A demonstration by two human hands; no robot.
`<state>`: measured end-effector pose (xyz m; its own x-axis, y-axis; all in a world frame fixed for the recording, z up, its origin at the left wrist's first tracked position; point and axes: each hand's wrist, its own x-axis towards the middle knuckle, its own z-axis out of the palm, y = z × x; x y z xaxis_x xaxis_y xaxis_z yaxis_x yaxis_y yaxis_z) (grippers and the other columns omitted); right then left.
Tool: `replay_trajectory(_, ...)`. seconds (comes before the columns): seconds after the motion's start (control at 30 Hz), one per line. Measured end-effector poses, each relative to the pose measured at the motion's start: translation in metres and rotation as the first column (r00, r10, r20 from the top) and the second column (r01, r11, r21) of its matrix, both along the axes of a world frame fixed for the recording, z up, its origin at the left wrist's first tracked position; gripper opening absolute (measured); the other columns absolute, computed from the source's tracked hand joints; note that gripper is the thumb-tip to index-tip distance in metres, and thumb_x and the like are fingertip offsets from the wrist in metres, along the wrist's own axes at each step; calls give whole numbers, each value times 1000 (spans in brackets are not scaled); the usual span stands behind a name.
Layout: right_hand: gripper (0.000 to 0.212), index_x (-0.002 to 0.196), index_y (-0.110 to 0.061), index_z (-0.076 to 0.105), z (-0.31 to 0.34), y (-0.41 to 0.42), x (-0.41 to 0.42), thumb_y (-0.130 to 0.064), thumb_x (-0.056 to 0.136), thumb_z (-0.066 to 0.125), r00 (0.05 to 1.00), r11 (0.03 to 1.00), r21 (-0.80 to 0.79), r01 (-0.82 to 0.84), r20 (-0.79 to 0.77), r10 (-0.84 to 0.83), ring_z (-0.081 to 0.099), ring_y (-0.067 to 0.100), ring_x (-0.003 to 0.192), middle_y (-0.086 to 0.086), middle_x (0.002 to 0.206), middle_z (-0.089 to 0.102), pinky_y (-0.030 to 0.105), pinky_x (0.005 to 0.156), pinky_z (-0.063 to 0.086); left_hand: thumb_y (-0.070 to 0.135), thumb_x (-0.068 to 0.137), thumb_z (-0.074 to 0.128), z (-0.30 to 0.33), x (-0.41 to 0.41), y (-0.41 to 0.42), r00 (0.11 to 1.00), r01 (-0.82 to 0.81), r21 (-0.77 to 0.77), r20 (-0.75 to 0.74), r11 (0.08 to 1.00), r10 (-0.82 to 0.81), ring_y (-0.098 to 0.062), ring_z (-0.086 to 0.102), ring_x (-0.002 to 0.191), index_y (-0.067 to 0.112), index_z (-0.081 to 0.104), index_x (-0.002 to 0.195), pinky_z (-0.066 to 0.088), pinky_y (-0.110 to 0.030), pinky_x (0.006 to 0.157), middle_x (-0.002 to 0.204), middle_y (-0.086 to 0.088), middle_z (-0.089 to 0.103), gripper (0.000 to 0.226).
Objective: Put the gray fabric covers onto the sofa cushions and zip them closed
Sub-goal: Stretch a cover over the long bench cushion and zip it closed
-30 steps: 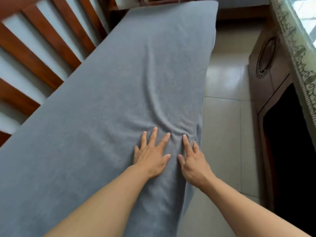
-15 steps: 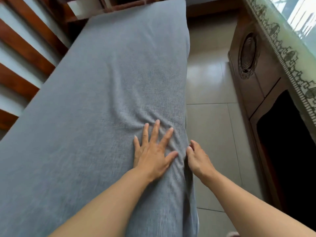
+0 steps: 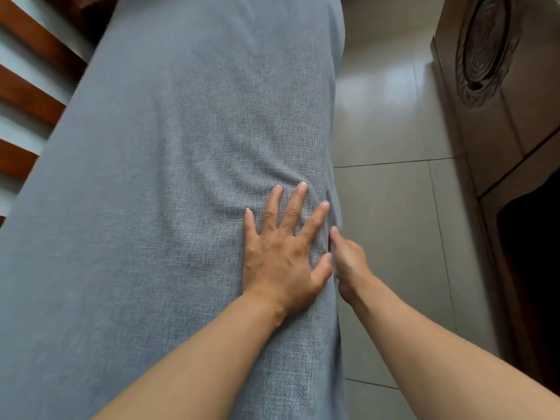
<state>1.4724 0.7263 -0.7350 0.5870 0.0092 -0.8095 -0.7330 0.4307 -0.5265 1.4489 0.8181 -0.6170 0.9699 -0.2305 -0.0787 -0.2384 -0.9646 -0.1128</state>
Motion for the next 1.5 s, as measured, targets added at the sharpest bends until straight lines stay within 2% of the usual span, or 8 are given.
replay_trajectory(0.3, 38, 68, 1, 51, 10, -54, 18, -29, 91, 55, 994, 710, -704, -13, 67, 85, 42, 25, 65, 11, 65, 47, 32, 58, 30, 55, 73, 38, 3, 4, -8, 999, 43, 81, -33, 996, -40, -31, 27, 140, 30, 51, 133, 26, -60, 104, 153, -6, 30, 66)
replay_trajectory(0.4, 42, 59, -9, 36, 7, -43, 20, -27, 92, 54, 991, 708, -701, -89, 11, 136, 39, 27, 63, 7, 60, 43, 33, 58, 30, 51, 73, 40, 3, 16, -19, 998, 56, 118, -46, 991, -51, -29, 16, 142, 30, 53, 131, 22, -65, 103, 156, -6, 23, 63)
replay_trajectory(0.5, 14, 92, -13, 53, 14, -35, 25, -26, 90, 57, 930, 653, -701, -288, -40, 366, 53, 32, 94, 14, 100, 58, 35, 79, 41, 47, 73, 47, -2, 29, -21, 998, 40, 104, -60, 994, -34, -27, -1, 145, 32, 45, 137, 9, -67, 106, 160, 0, 5, 66)
replay_trajectory(0.67, 72, 146, -20, 32, 30, -32, 40, -10, 81, 60, 644, 646, -741, -180, 408, 647, 38, 19, 132, 2, 145, 37, 31, 109, 31, 41, 65, 48, -6, 34, -24, 999, 16, 85, 48, 996, -20, -27, 27, 142, 25, 52, 134, 26, -66, 102, 154, 0, 29, 71)
replay_trajectory(0.77, 70, 146, -25, 32, 25, -35, 43, -16, 82, 60, 537, 565, -696, -443, 300, 789, 37, 15, 136, -6, 148, 37, 35, 110, 32, 36, 64, 54, -7, 33, -24, 998, 19, 44, 58, 999, -22, -27, 27, 141, 23, 51, 135, 25, -66, 102, 154, 0, 30, 72)
replay_trajectory(1.1, 32, 124, -14, 56, 98, -35, -9, -20, 98, 39, 714, 659, -685, -310, 290, 638, 50, 19, 116, 5, 122, 57, 17, 92, 31, 55, 72, 63, 6, -31, -17, 943, -325, -66, -95, 944, 318, -18, -27, 140, 22, -24, 142, -9, -58, 108, 153, 1, -30, 116)
replay_trajectory(1.27, 32, 119, -8, 42, 140, -5, -15, -29, 95, 44, 624, 431, -764, -480, 48, 780, 50, 35, 114, 17, 119, 56, 37, 93, 40, 63, 43, 77, 12, -83, -15, 854, -502, -33, -172, 864, 490, -26, -1, 144, 11, -1, 147, 22, -69, 100, 157, -6, -5, 140)
replay_trajectory(1.5, 33, 121, -7, 44, 150, 8, -13, -26, 94, 50, 631, 301, -804, -513, -116, 767, 49, 35, 115, 16, 124, 53, 41, 98, 41, 39, 76, 64, 18, -80, -13, 855, -504, -100, -202, 858, 479, -27, -31, 139, 16, -32, 139, -6, -69, 104, 148, -6, -41, 117)
